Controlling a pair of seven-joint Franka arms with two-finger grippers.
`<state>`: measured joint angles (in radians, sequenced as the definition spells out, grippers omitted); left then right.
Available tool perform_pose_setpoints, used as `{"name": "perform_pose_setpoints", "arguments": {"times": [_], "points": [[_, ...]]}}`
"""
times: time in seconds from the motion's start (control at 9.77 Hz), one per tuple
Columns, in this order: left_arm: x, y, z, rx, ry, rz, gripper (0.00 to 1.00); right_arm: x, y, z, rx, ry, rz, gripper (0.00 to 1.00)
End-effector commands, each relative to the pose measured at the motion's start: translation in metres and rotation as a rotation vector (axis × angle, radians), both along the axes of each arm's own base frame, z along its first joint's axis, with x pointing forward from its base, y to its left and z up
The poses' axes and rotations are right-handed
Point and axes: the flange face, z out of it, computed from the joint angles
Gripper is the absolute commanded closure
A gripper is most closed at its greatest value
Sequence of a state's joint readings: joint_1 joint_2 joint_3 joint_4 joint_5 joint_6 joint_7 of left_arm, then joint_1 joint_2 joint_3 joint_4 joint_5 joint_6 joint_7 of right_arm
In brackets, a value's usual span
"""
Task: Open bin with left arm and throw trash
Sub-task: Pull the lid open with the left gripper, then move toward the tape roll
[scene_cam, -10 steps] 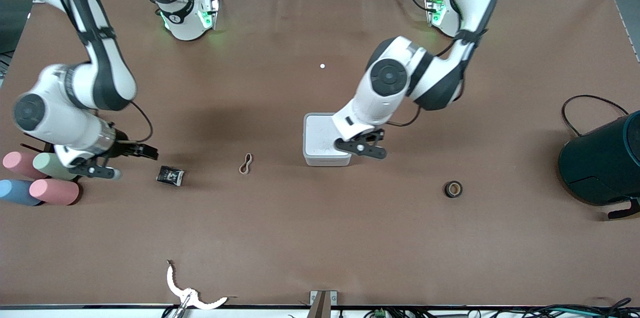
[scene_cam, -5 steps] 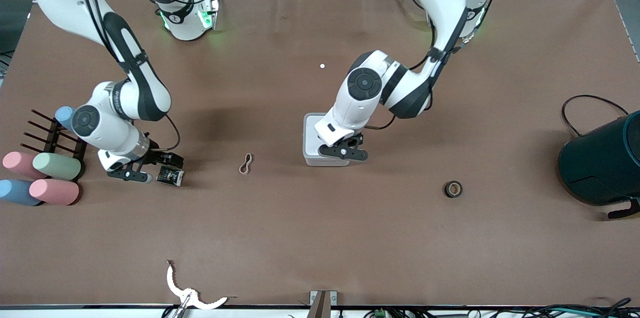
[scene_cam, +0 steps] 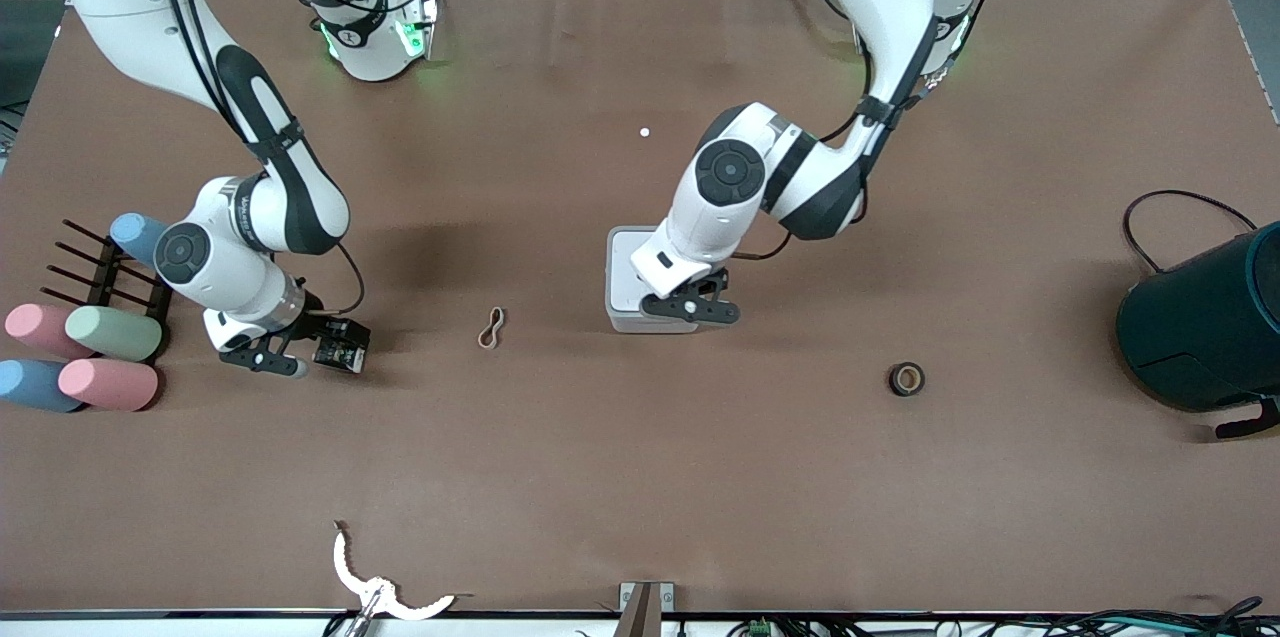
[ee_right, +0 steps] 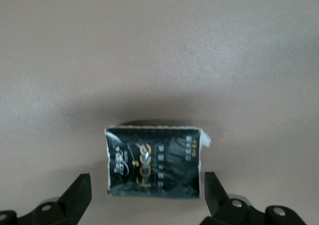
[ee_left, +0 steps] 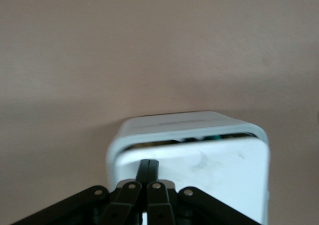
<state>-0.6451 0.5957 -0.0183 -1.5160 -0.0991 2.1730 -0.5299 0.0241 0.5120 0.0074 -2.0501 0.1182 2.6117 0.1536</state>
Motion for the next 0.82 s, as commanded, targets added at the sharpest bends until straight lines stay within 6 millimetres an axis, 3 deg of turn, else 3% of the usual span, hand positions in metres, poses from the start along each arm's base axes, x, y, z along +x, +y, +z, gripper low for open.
{"name": "perform_pose_setpoints", "arguments": {"times": [0.0,0.1,0.2,0.31,0.41,0.51,0.61,0.72], "points": [[0.043,0.074,0.043,0.035,0.039,-0.038,0.97,0.014,-0.001,-0.006,0.006,-0.007,-0.015,0.00],[0.061,0.107,0.038,0.039,0.048,-0.078,0.89,0.014,-0.003,-0.010,0.004,-0.004,-0.014,0.04],[0.076,0.148,0.016,0.053,0.074,-0.114,0.79,0.016,-0.001,-0.011,0.005,-0.003,-0.015,0.29],[0.094,0.190,-0.010,0.099,0.085,-0.141,0.64,0.022,0.002,-0.009,0.006,-0.008,-0.016,0.72],[0.106,0.226,-0.031,0.161,0.076,-0.142,0.55,0.023,0.002,-0.009,0.006,-0.008,-0.016,0.97],[0.111,0.253,-0.048,0.179,0.055,-0.163,0.34,0.022,0.002,-0.009,0.007,-0.006,-0.018,1.00],[0.113,0.267,-0.058,0.173,0.035,-0.217,0.06,0.023,0.003,-0.002,0.010,0.002,-0.023,1.00],[0.114,0.286,-0.070,0.170,0.037,-0.237,0.00,0.032,0.010,0.030,0.027,0.044,-0.066,1.00]]}}
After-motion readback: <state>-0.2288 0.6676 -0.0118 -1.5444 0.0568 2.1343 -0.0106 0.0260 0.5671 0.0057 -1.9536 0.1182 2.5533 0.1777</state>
